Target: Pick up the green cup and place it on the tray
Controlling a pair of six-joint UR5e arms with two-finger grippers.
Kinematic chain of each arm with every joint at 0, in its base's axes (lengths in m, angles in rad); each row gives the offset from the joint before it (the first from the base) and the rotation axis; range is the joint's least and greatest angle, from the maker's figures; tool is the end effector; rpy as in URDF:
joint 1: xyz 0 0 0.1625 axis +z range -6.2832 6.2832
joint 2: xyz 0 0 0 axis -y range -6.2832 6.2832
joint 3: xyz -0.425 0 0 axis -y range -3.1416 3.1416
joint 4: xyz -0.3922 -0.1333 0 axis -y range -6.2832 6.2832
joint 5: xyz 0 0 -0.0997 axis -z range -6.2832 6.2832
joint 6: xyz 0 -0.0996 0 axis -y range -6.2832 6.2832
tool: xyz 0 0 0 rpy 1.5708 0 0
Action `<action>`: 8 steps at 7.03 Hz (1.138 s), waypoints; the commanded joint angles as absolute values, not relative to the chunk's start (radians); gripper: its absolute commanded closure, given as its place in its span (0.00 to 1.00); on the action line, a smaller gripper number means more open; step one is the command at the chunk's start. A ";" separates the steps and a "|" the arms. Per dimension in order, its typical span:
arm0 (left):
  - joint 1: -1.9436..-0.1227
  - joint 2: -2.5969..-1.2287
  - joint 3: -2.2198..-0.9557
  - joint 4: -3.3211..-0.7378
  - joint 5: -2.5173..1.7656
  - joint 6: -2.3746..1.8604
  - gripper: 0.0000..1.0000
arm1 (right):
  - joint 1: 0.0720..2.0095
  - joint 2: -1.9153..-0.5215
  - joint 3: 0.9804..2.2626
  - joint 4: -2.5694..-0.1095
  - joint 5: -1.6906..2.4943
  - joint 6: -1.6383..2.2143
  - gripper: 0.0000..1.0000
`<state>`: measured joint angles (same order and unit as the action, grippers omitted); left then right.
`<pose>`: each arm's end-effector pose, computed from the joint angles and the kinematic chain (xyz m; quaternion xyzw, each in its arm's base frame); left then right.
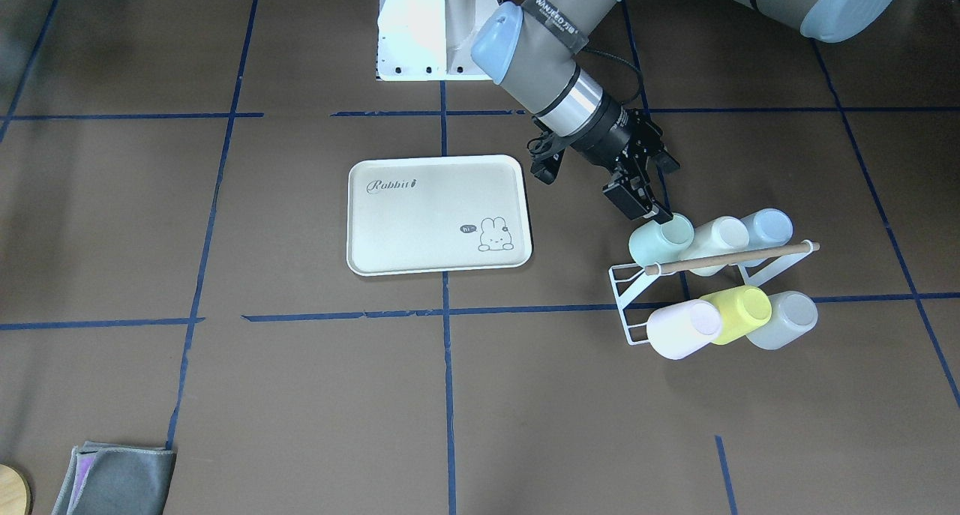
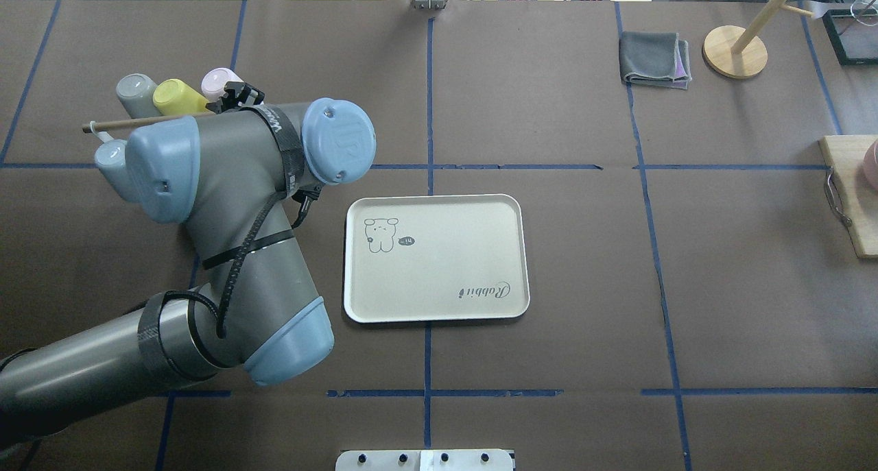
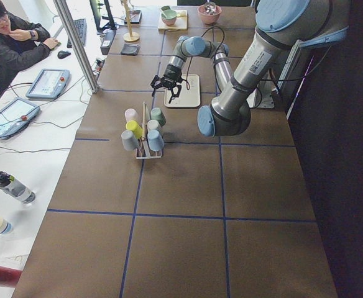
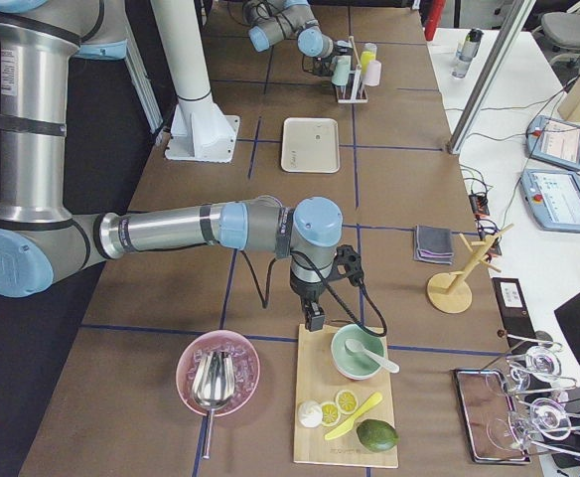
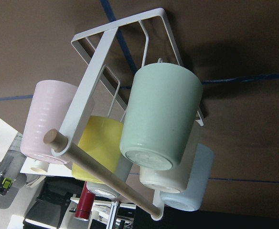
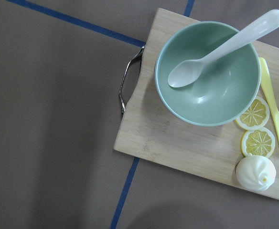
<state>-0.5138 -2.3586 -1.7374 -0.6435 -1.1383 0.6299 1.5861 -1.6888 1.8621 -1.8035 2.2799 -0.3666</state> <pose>0.4627 -0.4621 0.2300 0.0584 -0.2069 0.7275 0.6515 0.0750 -0.4302 0.5983 0.0385 -0.3460 -0.1537 0.9248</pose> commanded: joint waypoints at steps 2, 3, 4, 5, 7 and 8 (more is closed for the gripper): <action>-0.489 -2.356 -1.695 -0.649 -1.114 0.630 0.00 | 1.586 -1.690 1.858 -1.804 2.280 -0.368 0.00; -0.488 -2.359 -1.671 -0.656 -1.112 0.630 0.00 | 1.586 -1.690 1.858 -1.804 2.279 -0.368 0.00; -0.488 -2.356 -1.645 -0.681 -1.112 0.629 0.00 | 1.586 -1.690 1.858 -1.804 2.279 -0.368 0.00; -0.486 -2.356 -1.626 -0.696 -1.112 0.629 0.00 | 1.586 -1.690 1.856 -1.804 2.279 -0.368 0.00; -0.483 -2.358 -1.559 -0.776 -1.112 0.627 0.00 | 1.586 -1.690 1.853 -1.804 2.279 -0.370 0.00; -0.485 -2.358 -1.531 -0.826 -1.112 0.629 0.00 | 1.586 -1.692 1.852 -1.804 2.279 -0.370 0.00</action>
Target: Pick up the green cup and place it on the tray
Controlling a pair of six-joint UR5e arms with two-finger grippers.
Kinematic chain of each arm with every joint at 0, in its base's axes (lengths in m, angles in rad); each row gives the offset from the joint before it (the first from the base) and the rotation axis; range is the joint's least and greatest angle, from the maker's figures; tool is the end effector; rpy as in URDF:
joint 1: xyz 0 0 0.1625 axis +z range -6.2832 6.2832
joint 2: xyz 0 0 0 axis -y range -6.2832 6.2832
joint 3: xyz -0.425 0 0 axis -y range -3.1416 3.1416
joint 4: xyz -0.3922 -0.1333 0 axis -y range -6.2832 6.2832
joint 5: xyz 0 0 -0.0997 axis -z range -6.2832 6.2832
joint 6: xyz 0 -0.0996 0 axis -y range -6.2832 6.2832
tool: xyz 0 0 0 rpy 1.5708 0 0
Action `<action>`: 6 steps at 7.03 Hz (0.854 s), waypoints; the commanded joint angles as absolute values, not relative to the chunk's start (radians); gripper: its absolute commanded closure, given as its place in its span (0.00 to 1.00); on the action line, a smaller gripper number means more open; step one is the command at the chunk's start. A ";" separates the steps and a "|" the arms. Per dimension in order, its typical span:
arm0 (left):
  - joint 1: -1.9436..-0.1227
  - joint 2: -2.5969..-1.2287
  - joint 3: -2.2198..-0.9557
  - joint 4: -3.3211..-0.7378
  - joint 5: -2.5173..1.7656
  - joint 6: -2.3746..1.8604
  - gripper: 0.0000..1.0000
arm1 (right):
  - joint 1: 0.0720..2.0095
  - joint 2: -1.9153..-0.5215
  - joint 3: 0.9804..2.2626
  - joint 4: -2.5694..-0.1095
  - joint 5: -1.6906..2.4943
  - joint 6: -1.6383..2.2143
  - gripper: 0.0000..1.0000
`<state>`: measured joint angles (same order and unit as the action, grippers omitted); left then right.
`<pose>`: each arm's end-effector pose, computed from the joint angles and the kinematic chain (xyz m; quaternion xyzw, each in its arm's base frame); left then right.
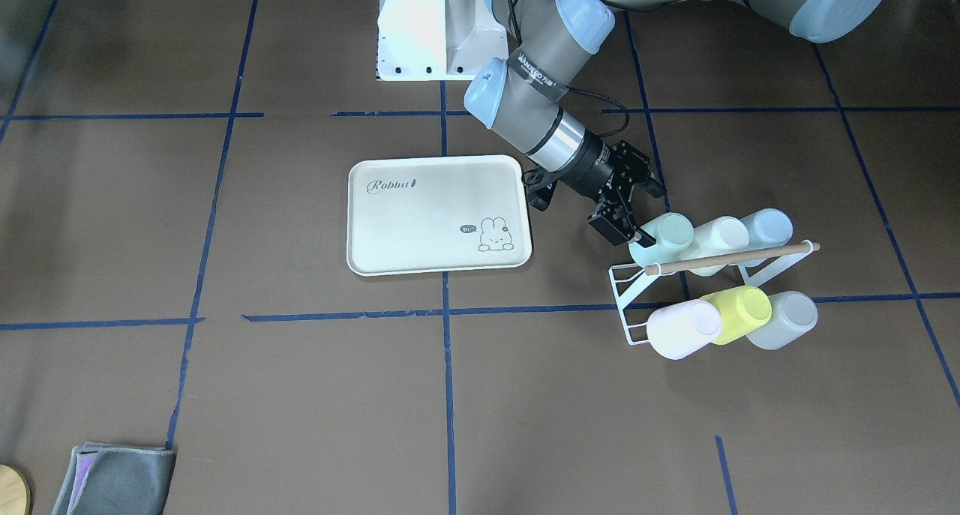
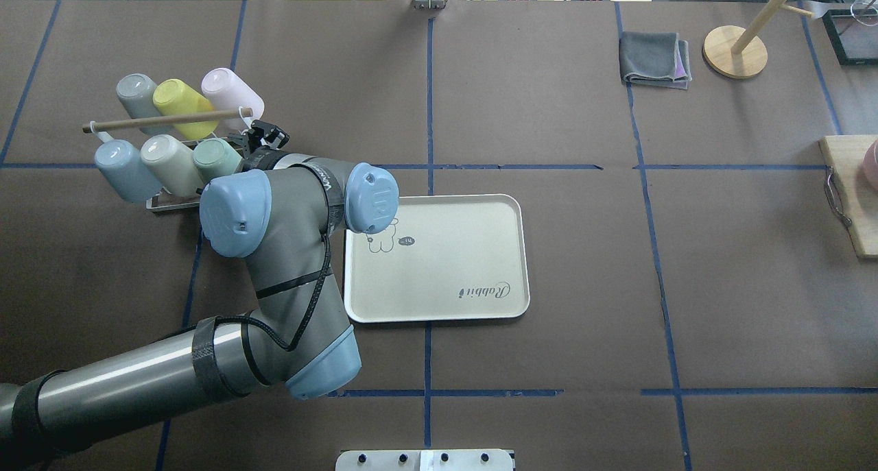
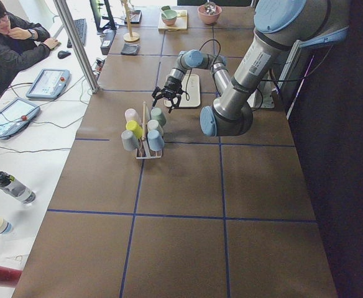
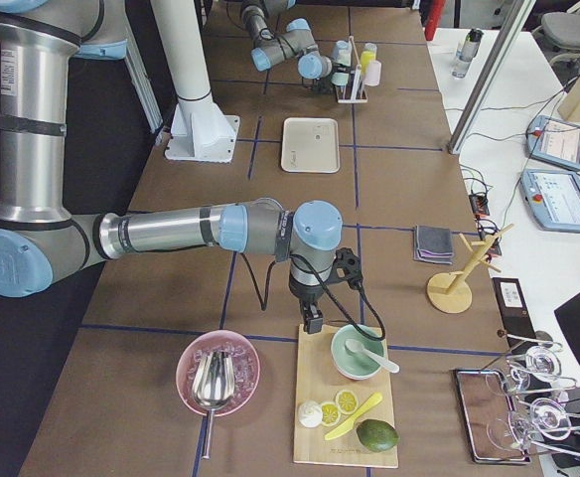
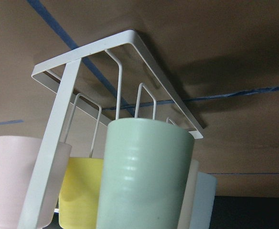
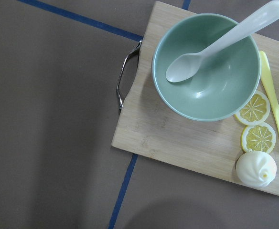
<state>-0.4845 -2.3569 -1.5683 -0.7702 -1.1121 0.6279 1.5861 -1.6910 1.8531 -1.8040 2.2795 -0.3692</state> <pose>0.5162 -0.4722 0.2770 0.0436 -0.2233 0.7374 0.6360 0.0751 -0.4291 0.6036 0.0335 -0.3467 -0.1528 0.9248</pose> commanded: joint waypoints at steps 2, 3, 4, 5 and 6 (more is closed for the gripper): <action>-0.485 -2.356 -1.514 -0.841 -1.112 0.629 0.00 | 1.586 -1.697 1.852 -1.804 2.279 -0.371 0.00; -0.485 -2.355 -1.513 -0.841 -1.112 0.629 0.00 | 1.586 -1.697 1.852 -1.804 2.279 -0.371 0.00; -0.485 -2.332 -1.508 -0.860 -1.112 0.629 0.00 | 1.586 -1.697 1.852 -1.804 2.279 -0.371 0.00; -0.485 -2.324 -1.508 -0.873 -1.112 0.629 0.00 | 1.586 -1.697 1.852 -1.804 2.279 -0.371 0.00; -0.485 -2.310 -1.508 -0.876 -1.112 0.629 0.00 | 1.586 -1.697 1.852 -1.804 2.279 -0.370 0.00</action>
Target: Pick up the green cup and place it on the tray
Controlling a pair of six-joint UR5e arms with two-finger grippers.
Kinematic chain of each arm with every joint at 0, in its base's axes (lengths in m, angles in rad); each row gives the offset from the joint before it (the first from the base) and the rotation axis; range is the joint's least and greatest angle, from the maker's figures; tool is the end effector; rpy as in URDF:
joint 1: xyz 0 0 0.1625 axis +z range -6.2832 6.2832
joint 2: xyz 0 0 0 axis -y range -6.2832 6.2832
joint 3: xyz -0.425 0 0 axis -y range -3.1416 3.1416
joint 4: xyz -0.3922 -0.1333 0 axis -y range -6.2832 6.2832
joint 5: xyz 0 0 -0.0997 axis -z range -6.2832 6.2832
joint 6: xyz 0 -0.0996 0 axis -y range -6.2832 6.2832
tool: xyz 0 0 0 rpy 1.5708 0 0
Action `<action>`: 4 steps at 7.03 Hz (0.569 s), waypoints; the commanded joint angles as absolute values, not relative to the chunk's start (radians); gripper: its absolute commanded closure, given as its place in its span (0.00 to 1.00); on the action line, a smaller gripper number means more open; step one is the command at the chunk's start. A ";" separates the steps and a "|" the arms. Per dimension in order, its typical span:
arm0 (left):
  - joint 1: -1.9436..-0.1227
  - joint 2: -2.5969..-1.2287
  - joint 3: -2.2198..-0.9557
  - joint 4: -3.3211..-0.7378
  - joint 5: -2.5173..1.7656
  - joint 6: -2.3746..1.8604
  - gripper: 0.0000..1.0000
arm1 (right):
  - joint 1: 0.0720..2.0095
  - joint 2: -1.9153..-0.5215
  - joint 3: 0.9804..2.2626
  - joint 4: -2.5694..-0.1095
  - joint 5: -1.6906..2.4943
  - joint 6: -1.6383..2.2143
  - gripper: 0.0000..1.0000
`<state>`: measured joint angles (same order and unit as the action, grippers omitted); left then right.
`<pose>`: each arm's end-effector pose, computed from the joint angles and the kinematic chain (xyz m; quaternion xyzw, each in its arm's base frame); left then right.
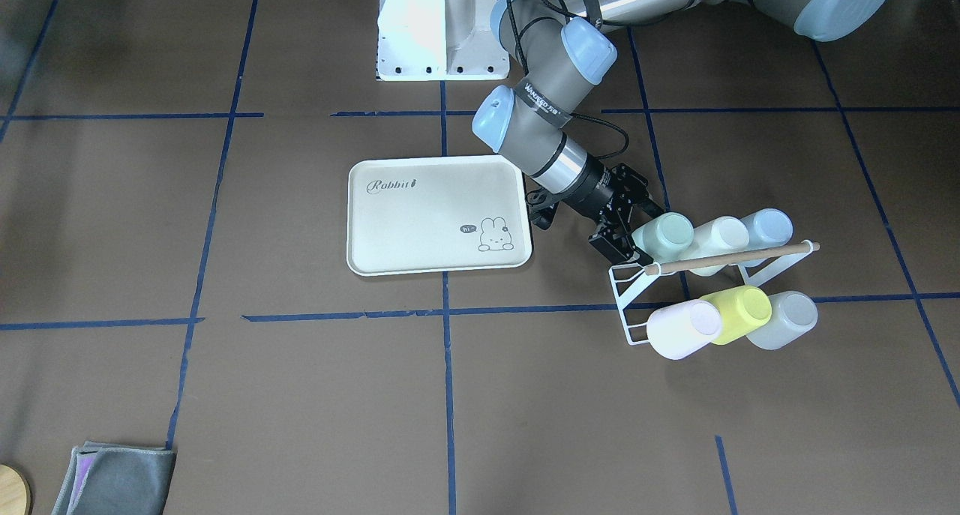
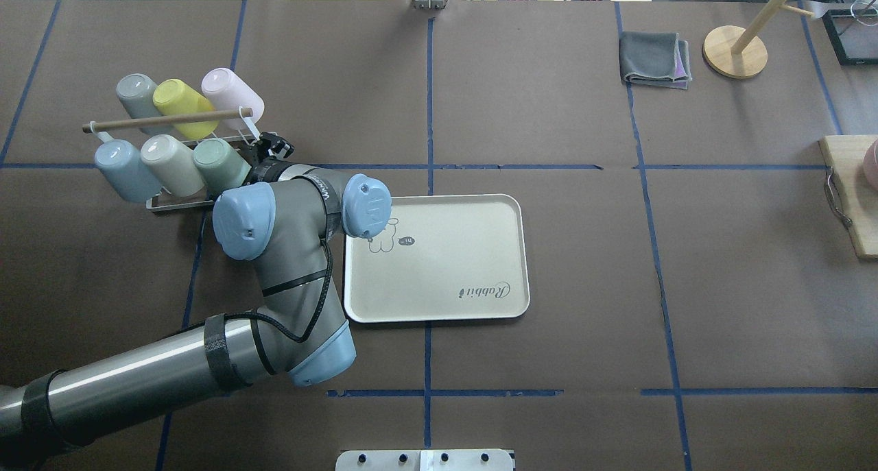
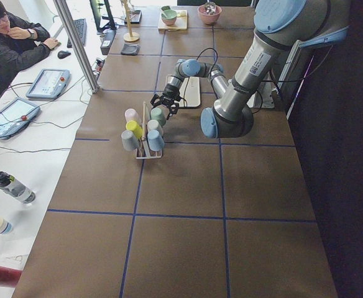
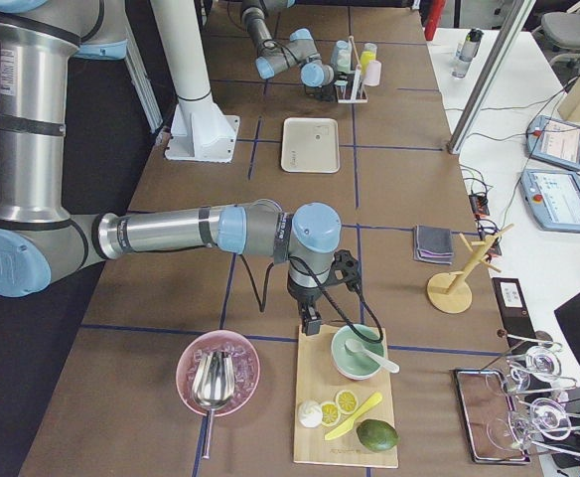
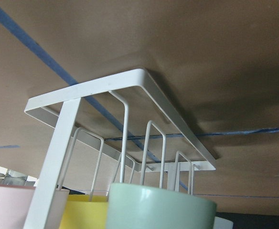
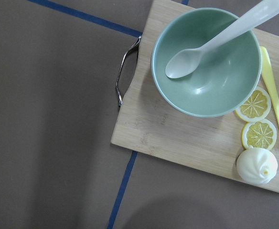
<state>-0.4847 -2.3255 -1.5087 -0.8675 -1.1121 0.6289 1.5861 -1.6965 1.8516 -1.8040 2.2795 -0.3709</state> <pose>0.5294 -0.4793 0.3120 0.0465 -0.2226 0.7372 0.6363 0.0750 -0.4266 0.6067 0.0306 -0.3473 -0.1524 0.9248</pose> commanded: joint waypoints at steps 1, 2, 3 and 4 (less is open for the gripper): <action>-0.485 -2.300 -1.506 -0.885 -1.112 0.627 0.00 | 1.586 -1.697 1.853 -1.804 2.279 -0.371 0.00; -0.483 -2.280 -1.506 -0.926 -1.112 0.627 0.00 | 1.586 -1.698 1.853 -1.804 2.281 -0.371 0.00; -0.485 -2.269 -1.506 -0.955 -1.112 0.627 0.01 | 1.586 -1.698 1.853 -1.802 2.281 -0.371 0.00; -0.485 -2.272 -1.508 -0.956 -1.112 0.629 0.03 | 1.586 -1.698 1.855 -1.802 2.280 -0.371 0.00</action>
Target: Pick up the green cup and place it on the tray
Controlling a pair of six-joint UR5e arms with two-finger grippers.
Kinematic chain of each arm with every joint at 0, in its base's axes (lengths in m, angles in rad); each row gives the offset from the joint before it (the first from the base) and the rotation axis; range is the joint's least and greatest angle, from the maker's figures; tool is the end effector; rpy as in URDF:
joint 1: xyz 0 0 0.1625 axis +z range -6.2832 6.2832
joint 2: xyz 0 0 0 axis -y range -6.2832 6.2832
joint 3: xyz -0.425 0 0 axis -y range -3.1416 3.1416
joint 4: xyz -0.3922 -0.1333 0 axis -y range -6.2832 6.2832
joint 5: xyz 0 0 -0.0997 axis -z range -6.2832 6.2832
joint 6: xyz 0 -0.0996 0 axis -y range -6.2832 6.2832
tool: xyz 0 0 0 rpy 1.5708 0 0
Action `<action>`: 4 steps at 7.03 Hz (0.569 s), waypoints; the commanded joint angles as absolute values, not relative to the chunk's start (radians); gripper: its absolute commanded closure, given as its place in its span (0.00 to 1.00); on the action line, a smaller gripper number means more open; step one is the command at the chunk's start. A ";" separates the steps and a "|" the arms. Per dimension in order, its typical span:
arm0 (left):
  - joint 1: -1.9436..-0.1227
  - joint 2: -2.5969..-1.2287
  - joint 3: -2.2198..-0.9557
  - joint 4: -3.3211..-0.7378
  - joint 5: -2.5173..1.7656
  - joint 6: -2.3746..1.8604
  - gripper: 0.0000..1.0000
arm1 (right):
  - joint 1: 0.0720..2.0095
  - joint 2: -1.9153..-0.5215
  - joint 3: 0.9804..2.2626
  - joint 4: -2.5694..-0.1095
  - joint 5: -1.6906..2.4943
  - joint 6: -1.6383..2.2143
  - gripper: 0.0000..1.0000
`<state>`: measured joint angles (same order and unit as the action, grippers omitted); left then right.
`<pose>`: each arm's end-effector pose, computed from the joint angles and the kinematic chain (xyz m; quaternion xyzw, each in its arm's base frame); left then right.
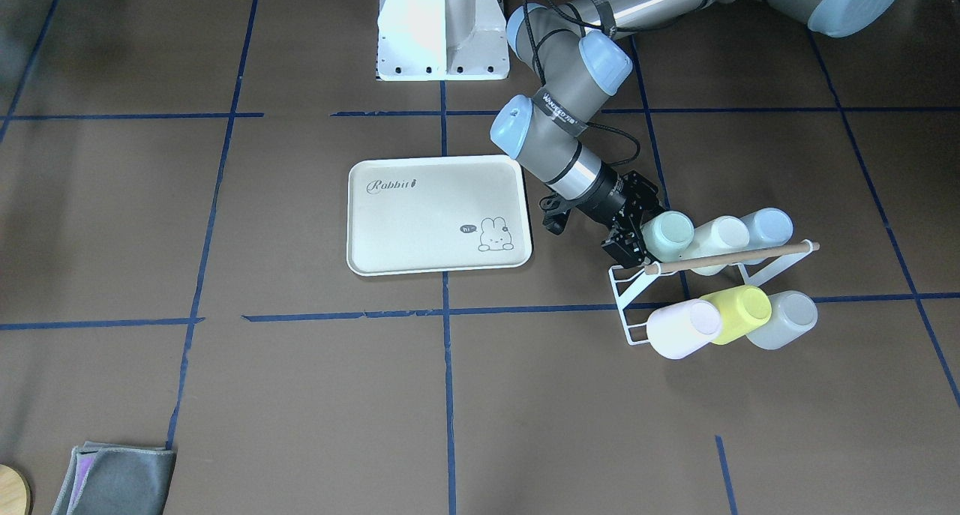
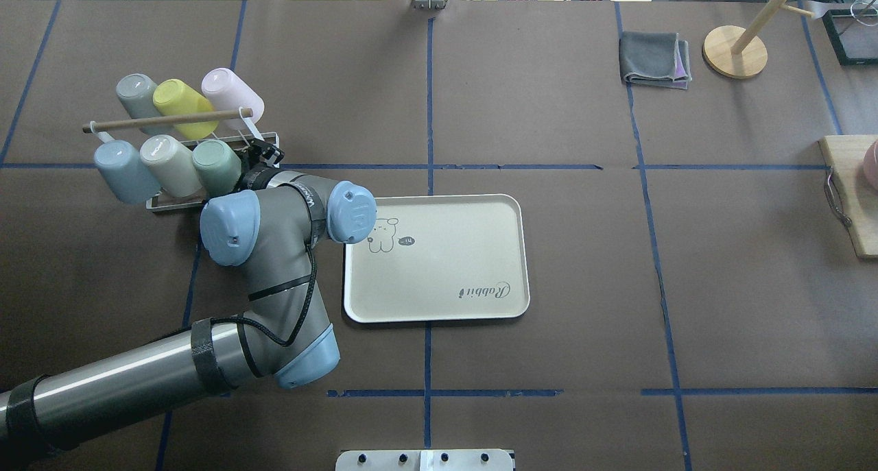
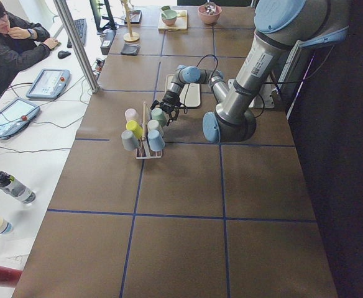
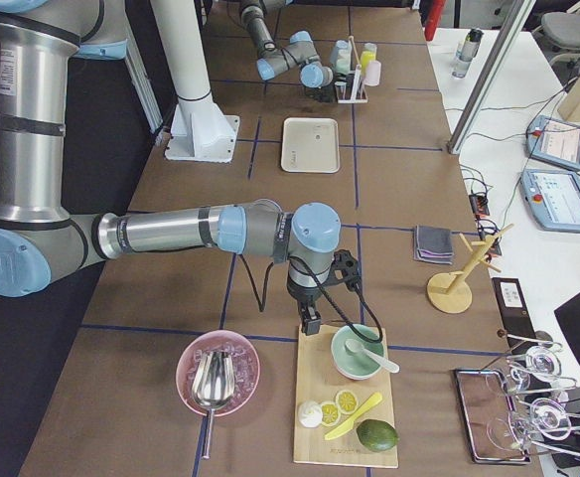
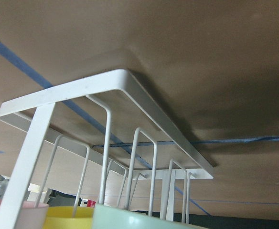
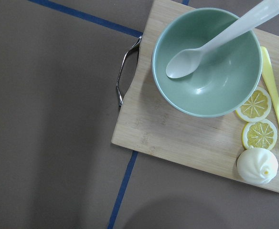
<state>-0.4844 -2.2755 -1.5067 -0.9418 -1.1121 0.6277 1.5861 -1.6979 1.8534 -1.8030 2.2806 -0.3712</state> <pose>0.5284 -0.4785 0.3400 0.0572 -0.2201 0.7352 0.6385 0.0749 -0.4261 0.6063 0.0314 -0.3477 -0.1527 0.9246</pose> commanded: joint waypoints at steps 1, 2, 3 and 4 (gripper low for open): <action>-0.485 -2.273 -1.511 -0.956 -1.112 0.626 0.07 | 1.586 -1.700 1.855 -1.802 2.281 -0.371 0.00; -0.492 -2.281 -1.522 -0.956 -1.114 0.629 0.08 | 1.586 -1.701 1.855 -1.802 2.281 -0.371 0.00; -0.492 -2.281 -1.526 -0.951 -1.114 0.627 0.15 | 1.586 -1.701 1.855 -1.802 2.281 -0.371 0.00; -0.495 -2.281 -1.531 -0.948 -1.114 0.617 0.26 | 1.586 -1.701 1.853 -1.802 2.281 -0.371 0.00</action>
<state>-0.4924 -2.2802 -1.5248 -0.9516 -1.1135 0.6251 1.5862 -1.7008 1.8544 -1.8024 2.2810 -0.3712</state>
